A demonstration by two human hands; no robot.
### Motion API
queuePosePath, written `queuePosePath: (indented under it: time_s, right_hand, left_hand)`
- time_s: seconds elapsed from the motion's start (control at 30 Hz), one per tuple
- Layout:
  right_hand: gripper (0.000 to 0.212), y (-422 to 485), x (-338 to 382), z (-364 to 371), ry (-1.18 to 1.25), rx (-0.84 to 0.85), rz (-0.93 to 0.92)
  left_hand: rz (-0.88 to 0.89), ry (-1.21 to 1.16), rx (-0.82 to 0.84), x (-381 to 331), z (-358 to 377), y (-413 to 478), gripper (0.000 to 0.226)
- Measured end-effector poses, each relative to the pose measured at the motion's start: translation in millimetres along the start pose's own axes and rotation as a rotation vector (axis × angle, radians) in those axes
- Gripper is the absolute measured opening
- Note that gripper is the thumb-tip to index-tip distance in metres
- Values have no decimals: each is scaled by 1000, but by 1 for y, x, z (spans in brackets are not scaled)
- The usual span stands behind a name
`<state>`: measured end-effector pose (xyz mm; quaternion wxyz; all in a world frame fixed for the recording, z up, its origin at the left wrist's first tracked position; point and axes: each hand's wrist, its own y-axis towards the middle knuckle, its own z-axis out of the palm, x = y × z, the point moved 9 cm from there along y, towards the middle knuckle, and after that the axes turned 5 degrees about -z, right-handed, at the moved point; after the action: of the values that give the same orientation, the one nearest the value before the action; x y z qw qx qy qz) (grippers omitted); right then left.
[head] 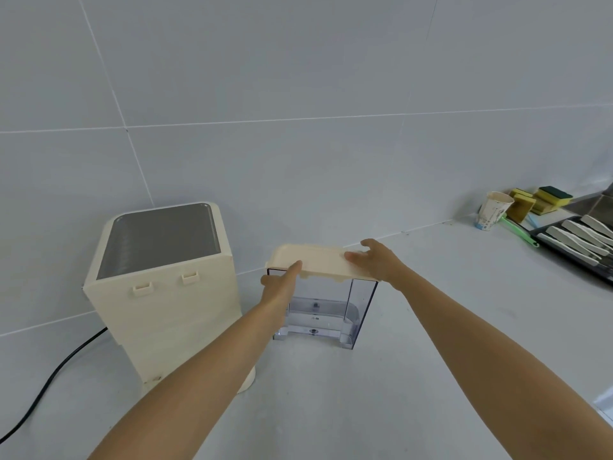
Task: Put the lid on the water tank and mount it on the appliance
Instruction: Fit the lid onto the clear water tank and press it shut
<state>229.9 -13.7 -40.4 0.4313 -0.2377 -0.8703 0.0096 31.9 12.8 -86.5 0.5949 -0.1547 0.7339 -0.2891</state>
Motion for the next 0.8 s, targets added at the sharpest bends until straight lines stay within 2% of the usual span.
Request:
queuePosePath:
  time_s: [0.03,0.07,0.37,0.47,0.7,0.8]
  right_hand:
    - [32,1,1,2,-31,17,-14]
    - [21,1,3,3,-54,25,-34]
    - [35,-6,-6,0,10,36,-13]
    - [37,-15,-10,-1,17,55,29]
    - [39,-39,-15,8,-165,154,81]
    - [38,-46,-19,14,-119,185,71]
  left_hand:
    - [-3,0,-11,0,0,2,76]
    - [-5,2,-23,0,0,3,75]
    - [41,66,-25,-20,5,23,74]
    - [71,57,37,-29,14,33,72]
    - [140,132,215,-43,52,38,59]
    - [153,168,295,-44,68,32,57]
